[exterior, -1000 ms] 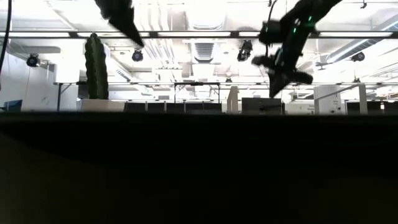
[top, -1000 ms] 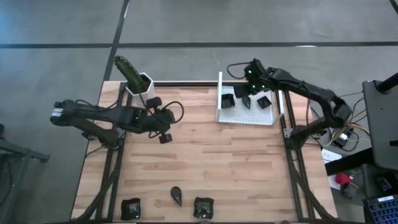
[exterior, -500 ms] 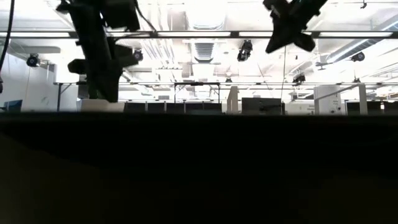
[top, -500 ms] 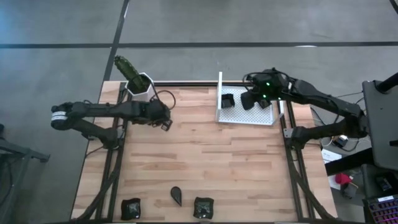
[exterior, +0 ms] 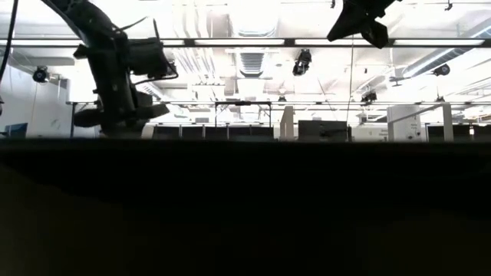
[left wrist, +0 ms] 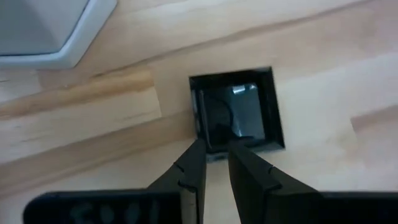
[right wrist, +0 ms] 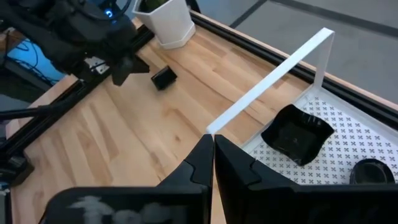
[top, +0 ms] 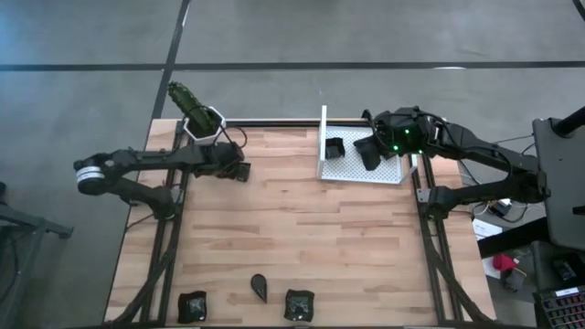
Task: Pick & Place Mini shaped plates
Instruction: Stack the black square plate on top of the other black square plates on the shelf
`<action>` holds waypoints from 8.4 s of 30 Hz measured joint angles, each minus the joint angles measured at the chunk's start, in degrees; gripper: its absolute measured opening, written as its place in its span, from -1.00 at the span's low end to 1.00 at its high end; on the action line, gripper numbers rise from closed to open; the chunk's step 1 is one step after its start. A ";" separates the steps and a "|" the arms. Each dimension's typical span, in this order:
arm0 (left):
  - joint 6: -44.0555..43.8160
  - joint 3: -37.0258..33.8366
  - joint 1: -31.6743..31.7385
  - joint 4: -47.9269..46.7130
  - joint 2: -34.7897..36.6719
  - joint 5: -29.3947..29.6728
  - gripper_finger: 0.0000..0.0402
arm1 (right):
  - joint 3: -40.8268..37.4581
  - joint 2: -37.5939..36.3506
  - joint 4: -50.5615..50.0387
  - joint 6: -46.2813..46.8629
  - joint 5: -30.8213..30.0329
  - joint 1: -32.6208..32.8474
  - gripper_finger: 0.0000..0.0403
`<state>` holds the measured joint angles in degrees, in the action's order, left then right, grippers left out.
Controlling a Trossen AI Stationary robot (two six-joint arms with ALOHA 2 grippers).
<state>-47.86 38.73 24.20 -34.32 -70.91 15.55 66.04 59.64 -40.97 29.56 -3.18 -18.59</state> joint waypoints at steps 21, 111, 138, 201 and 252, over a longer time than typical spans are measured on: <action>-1.85 -11.48 4.21 18.49 -0.33 0.13 -0.69 | -0.02 0.11 1.80 -0.24 0.03 -0.02 -0.94; 26.76 45.12 -18.93 13.68 -48.35 -27.89 -0.73 | -0.06 -2.39 0.74 -4.95 4.39 -0.02 -0.94; 29.63 36.35 -23.42 3.25 -10.68 -1.97 -0.73 | -5.01 17.05 1.46 -28.69 11.15 12.63 -0.88; 29.00 34.94 -23.49 2.66 -8.12 -1.90 -0.73 | -1.73 47.21 9.78 -38.78 17.60 11.96 -0.95; 29.84 34.96 -23.28 3.01 -8.13 1.07 -0.73 | 8.09 32.98 -31.44 -32.95 -12.00 -30.49 -0.96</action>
<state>-18.02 73.69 0.92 -31.31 -79.05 16.62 74.13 92.61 -72.41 -3.39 -15.18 -49.08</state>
